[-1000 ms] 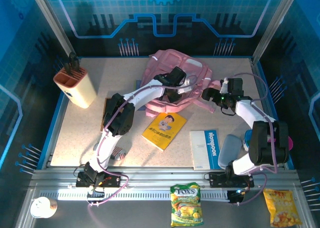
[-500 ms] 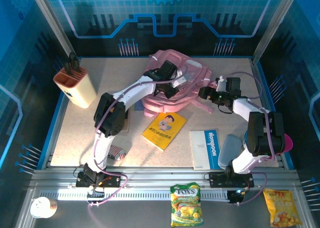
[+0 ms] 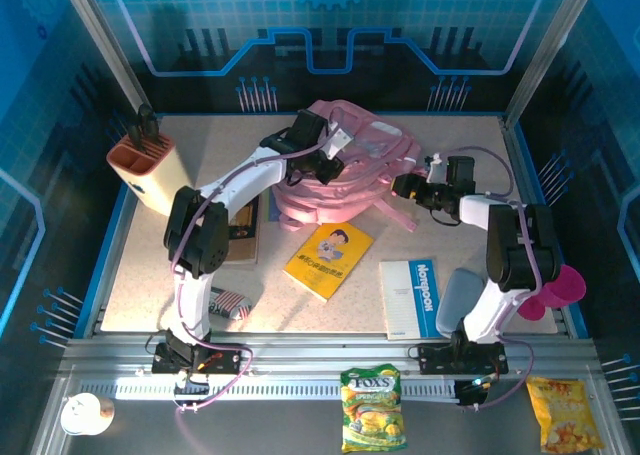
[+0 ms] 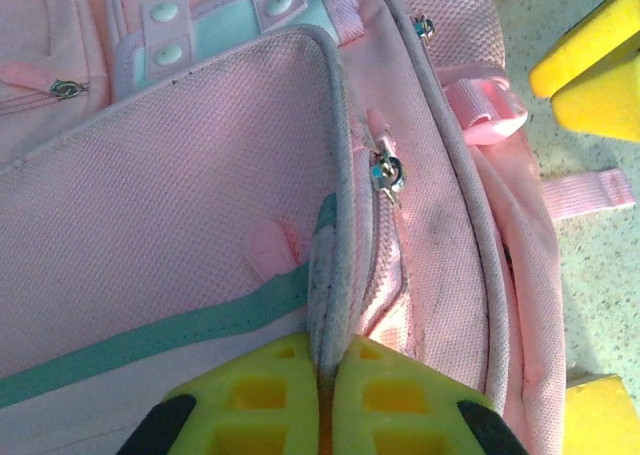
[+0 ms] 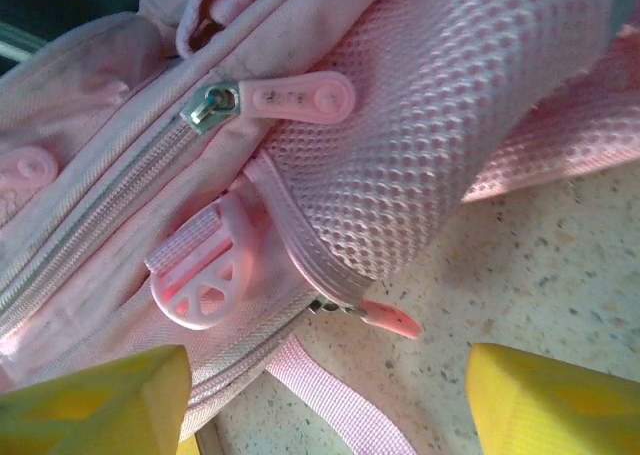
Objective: Pack books, pencil case, and school supplies into a backpack
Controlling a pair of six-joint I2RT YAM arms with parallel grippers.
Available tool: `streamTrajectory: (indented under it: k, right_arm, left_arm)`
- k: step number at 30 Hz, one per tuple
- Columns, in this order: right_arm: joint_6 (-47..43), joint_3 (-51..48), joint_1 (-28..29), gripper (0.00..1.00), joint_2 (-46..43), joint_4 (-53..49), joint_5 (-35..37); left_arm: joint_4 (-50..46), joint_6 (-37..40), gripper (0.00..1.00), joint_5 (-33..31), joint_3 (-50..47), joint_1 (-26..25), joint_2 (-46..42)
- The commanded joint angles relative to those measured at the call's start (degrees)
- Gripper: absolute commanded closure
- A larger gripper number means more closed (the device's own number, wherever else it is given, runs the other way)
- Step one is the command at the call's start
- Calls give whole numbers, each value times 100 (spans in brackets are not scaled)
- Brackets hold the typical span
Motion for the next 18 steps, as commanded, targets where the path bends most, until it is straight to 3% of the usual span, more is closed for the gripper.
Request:
streamTrajectory:
  k: [1,10,15,18]
  right_arm:
    - [-72,163,31,30,252,664,-486]
    - [-46,273,72,29,640,1400,-1152]
    - [-240,221,108,46,592,1506,-1402]
    - [-279,154,96,48,566,1535,-1332]
  left_arm:
    - [528,-450,100,202,8,158,-473]
    - [654,-667,100,331,-35,310,-525]
    - [685,-705,100,286,-28,354,-551]
    - [718,-735,100,325,-35,419,-595]
